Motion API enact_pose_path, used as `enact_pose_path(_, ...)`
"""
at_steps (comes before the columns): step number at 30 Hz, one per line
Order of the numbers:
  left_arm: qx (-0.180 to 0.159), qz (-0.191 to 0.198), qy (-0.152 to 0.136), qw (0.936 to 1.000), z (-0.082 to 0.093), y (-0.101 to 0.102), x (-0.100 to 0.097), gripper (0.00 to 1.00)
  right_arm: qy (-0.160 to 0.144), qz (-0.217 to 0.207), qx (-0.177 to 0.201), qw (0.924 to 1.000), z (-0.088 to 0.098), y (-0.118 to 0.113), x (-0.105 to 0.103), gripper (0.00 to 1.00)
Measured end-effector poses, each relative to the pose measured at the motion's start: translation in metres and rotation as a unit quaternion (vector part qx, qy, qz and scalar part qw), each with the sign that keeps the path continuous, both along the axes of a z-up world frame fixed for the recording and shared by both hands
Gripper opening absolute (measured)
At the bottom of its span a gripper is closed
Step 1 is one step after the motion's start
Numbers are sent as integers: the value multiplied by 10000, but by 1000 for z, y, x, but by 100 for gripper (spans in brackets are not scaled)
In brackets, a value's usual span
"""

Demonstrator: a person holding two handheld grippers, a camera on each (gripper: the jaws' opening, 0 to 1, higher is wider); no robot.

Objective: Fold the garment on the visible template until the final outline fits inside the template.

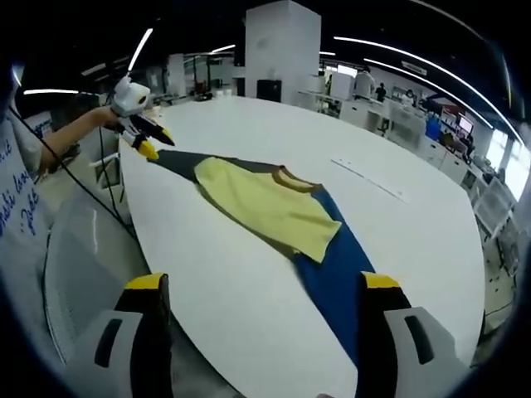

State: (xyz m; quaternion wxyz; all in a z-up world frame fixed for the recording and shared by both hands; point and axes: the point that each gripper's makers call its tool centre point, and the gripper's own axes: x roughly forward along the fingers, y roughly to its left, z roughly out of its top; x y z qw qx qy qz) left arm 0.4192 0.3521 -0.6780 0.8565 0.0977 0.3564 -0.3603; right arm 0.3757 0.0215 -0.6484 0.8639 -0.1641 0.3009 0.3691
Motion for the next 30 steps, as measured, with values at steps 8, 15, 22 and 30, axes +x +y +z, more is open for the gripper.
enact_pose_path(8, -6, 113, 170, 9998, -11, 1, 12, 41, 40, -5, 0, 10000, -2, 0, 0, 92)
enact_pose_path(15, -42, 282, 186, 9994, -18, 3, 24, 37, 24, -22, 18, 10000, -1, 0, 2, 91)
enact_pose_path(22, -16, 247, 289, 9993, -31, 1, 31, 34, 42, -25, 7, 10000, -3, -1, 3, 91)
enact_pose_path(30, -16, 221, 259, 9994, -38, -3, 39, 31, 67, -41, -2, 10000, -5, -2, 2, 91)
